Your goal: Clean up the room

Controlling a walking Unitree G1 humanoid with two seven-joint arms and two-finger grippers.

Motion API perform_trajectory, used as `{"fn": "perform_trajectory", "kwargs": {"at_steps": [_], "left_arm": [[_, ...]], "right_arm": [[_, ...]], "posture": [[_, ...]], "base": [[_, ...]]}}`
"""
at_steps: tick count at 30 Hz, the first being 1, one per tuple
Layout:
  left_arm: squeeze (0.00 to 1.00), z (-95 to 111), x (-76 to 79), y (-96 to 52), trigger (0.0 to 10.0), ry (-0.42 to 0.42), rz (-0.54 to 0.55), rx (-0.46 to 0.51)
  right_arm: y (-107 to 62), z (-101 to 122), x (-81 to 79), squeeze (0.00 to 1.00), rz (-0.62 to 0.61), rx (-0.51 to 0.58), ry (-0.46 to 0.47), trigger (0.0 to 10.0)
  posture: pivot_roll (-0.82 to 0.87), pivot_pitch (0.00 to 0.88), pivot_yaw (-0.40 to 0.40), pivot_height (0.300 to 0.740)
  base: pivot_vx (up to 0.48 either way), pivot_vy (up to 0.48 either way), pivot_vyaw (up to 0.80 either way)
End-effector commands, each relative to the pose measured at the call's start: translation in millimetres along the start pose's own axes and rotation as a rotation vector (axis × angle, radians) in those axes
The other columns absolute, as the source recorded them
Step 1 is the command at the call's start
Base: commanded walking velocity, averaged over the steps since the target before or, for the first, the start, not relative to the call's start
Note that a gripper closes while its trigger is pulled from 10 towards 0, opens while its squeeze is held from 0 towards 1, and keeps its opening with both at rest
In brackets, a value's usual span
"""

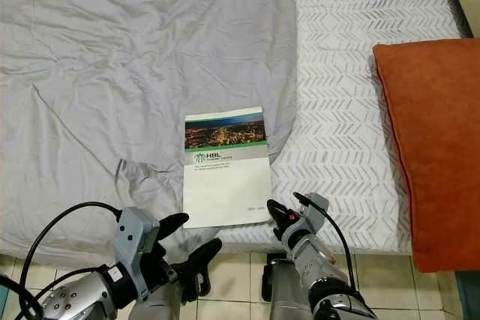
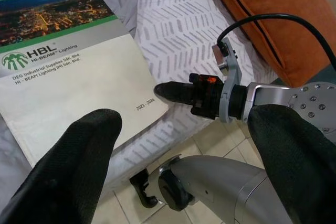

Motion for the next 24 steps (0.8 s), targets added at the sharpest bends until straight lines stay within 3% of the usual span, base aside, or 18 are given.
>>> {"fn": "perform_trajectory", "kwargs": {"at_steps": [1, 7, 8, 10, 11, 15, 19, 24], "left_arm": [[0.00, -11.6, -0.4, -2.1, 10.0, -0.022, 0.012, -0.036], [0.00, -11.2, -2.4, -1.6, 10.0, -0.019, 0.020, -0.029], [0.00, -12.6, -4.5, -1.2, 10.0, -0.018, 0.026, -0.029], [0.00, -13.2, -5.3, -0.9, 10.0, -0.018, 0.028, -0.029], [0.00, -12.0, -9.3, 1.9, 10.0, -0.011, 0.035, -0.019], [0.00, -10.4, -12.6, 5.8, 10.0, -0.008, 0.037, -0.008], [0.00, -10.2, -19.7, 15.2, 10.0, 0.015, 0.043, 0.009], [0.00, -12.4, -25.2, 21.9, 10.0, 0.033, 0.052, 0.016]], "right_arm": [[-6.5, -23.3, 1.7, 0.00, -0.004, -0.062, 0.035, 0.0], [-3.3, -12.1, -3.7, 0.00, 0.028, -0.019, 0.011, 0.0], [-0.7, 2.8, -5.4, 0.00, 0.034, 0.035, -0.018, 0.0], [-0.1, 7.3, -5.9, 0.00, 0.036, 0.052, -0.025, 0.0], [2.1, 33.5, -12.5, 0.00, 0.073, 0.138, -0.042, 0.0], [2.7, 54.0, -17.4, 0.00, 0.092, 0.202, -0.052, 0.0], [-0.2, 99.0, -22.7, 0.00, 0.069, 0.341, -0.124, 0.0], [-9.3, 121.5, -23.1, 0.00, 0.020, 0.394, -0.252, 0.0]], "posture": [[0.11, 0.573, 0.098, 0.740], [0.11, 0.566, 0.090, 0.740], [0.11, 0.553, 0.082, 0.740], [0.11, 0.553, 0.082, 0.740], [0.09, 0.523, 0.069, 0.740], [0.08, 0.492, 0.058, 0.740], [0.05, 0.424, 0.037, 0.740], [0.02, 0.343, 0.024, 0.740]], "base": [[0.000, 0.000, 0.00], [0.000, 0.000, 0.00], [0.000, 0.000, 0.00], [0.000, 0.000, 0.00], [0.000, 0.000, 0.00], [0.000, 0.000, 0.00], [0.000, 0.000, 0.00], [0.000, 0.000, 0.00]]}}
Point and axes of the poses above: a point about 5 cm out from each wrist's last joint towards the gripper, its own y axis pointing out of the wrist towards the gripper, its own z axis along the axis of the wrist's last joint, x = y × z, the point moved 5 cm from there along y, pointing out of the wrist towards the gripper, and after that the axes turned 11 degrees about -y, right-handed, at the moved point
